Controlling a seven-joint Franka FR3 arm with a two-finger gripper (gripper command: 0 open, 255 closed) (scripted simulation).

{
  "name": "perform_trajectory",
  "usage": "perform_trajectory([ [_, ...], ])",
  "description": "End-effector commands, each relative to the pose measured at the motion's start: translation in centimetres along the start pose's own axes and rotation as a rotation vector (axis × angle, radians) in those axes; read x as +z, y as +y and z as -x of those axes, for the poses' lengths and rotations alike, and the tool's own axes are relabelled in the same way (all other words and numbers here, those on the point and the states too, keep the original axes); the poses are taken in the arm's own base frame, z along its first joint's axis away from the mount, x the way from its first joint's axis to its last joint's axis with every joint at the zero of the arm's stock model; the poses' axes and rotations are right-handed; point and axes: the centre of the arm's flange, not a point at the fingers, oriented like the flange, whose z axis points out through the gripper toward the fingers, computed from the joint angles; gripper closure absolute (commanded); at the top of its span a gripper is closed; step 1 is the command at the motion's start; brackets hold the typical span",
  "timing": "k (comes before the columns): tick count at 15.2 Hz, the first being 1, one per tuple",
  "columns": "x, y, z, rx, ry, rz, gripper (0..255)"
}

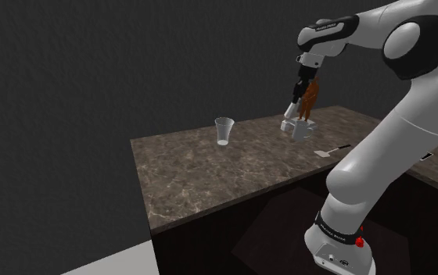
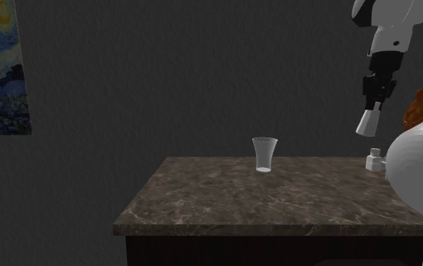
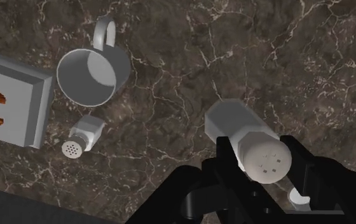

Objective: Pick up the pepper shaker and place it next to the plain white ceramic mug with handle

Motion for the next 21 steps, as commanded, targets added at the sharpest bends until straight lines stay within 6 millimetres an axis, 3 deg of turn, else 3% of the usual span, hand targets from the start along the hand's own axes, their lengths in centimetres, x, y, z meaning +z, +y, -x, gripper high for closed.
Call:
perform_trajectory([
  [1, -0.1, 2.7, 0.8, -0.002, 0.000, 0.001, 255],
  [4, -0.5, 6.7, 2.1, -0.002, 0.000, 0.001, 255],
  [21, 8.4, 7.3, 2.9, -0.002, 0.000, 0.001, 255],
])
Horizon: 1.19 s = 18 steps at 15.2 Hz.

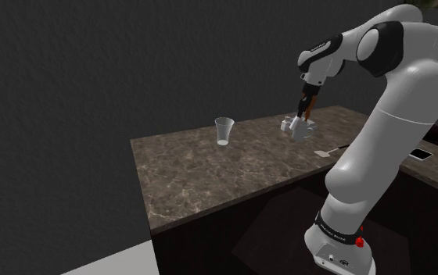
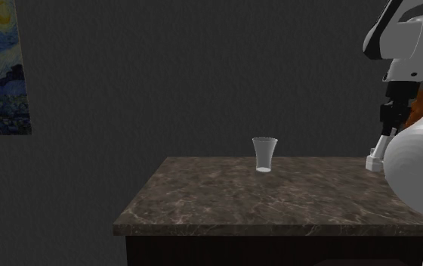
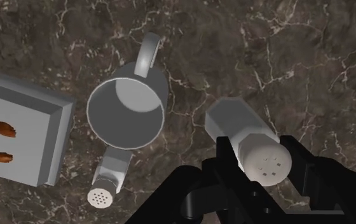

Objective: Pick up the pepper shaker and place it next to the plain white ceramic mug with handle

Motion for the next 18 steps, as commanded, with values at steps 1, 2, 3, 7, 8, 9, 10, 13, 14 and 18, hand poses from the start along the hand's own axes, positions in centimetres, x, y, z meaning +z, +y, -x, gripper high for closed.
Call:
perform_trajectory([
  [1, 1.1, 0.1, 0.1, 0.000, 0.000, 0.000, 255],
  [2, 1.6, 0.1, 0.1, 0.000, 0.000, 0.000, 255],
  [3, 2.1, 0.2, 0.1, 0.000, 0.000, 0.000, 255],
  [7, 4.2, 0.3, 0.3, 0.000, 0.000, 0.000, 255],
  [8, 4.8, 0.4, 0.4, 0.000, 0.000, 0.000, 255],
  [9, 5.3, 0.4, 0.4, 0.000, 0.000, 0.000, 255],
  [10, 5.8, 0.4, 0.5, 0.000, 0.000, 0.000, 255],
  [13, 7.4, 0.5, 0.6, 0.000, 0.000, 0.000, 255],
  [14, 7.9, 0.6, 0.7, 0.000, 0.000, 0.000, 255],
  [18, 8.6, 0.6, 0.7, 0.000, 0.000, 0.000, 255],
])
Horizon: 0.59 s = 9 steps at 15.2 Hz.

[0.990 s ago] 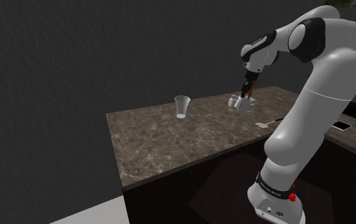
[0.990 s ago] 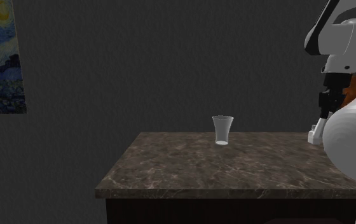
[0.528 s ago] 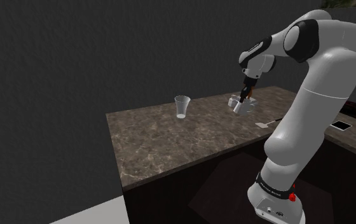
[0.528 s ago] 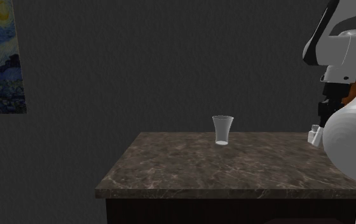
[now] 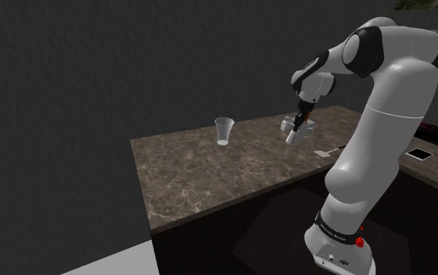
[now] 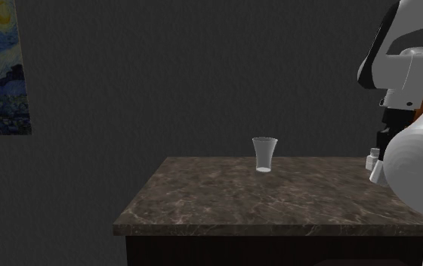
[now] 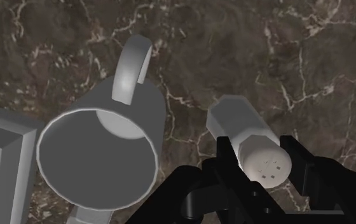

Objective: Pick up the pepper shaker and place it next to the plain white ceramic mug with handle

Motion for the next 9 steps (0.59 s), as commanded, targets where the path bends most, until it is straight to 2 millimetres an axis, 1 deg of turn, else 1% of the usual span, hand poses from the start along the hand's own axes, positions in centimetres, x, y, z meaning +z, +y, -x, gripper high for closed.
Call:
perform_trajectory([
  [1, 0.05, -0.01, 0.02, 0.000, 0.000, 0.000, 255],
  [5, 0.05, -0.01, 0.02, 0.000, 0.000, 0.000, 255],
  [6, 0.05, -0.01, 0.02, 0.000, 0.000, 0.000, 0],
  [9, 0.05, -0.01, 0.02, 0.000, 0.000, 0.000, 0],
])
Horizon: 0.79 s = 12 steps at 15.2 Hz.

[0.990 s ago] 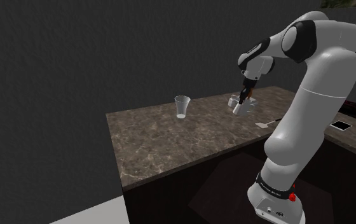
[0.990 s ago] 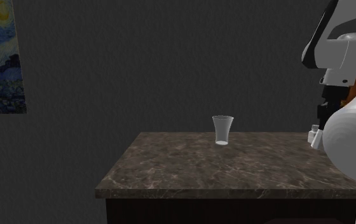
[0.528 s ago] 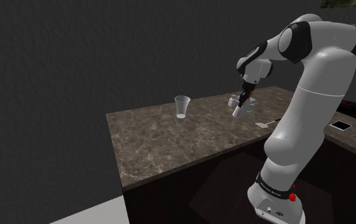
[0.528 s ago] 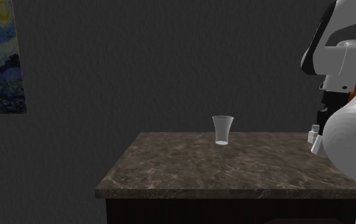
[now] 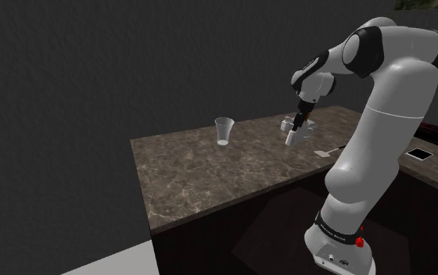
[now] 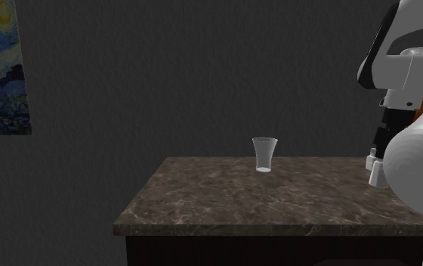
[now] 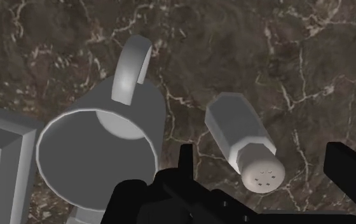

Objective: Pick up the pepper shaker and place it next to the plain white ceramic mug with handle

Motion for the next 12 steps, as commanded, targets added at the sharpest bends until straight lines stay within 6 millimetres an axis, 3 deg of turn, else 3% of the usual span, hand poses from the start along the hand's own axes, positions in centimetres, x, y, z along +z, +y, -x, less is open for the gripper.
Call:
perform_trajectory([
  [1, 0.0, 0.0, 0.0, 0.000, 0.000, 0.000, 0],
  [2, 0.0, 0.0, 0.0, 0.000, 0.000, 0.000, 0],
  [6, -5.0, 0.0, 0.0, 0.000, 0.000, 0.000, 0],
  [12, -5.0, 0.0, 0.0, 0.000, 0.000, 0.000, 0],
])
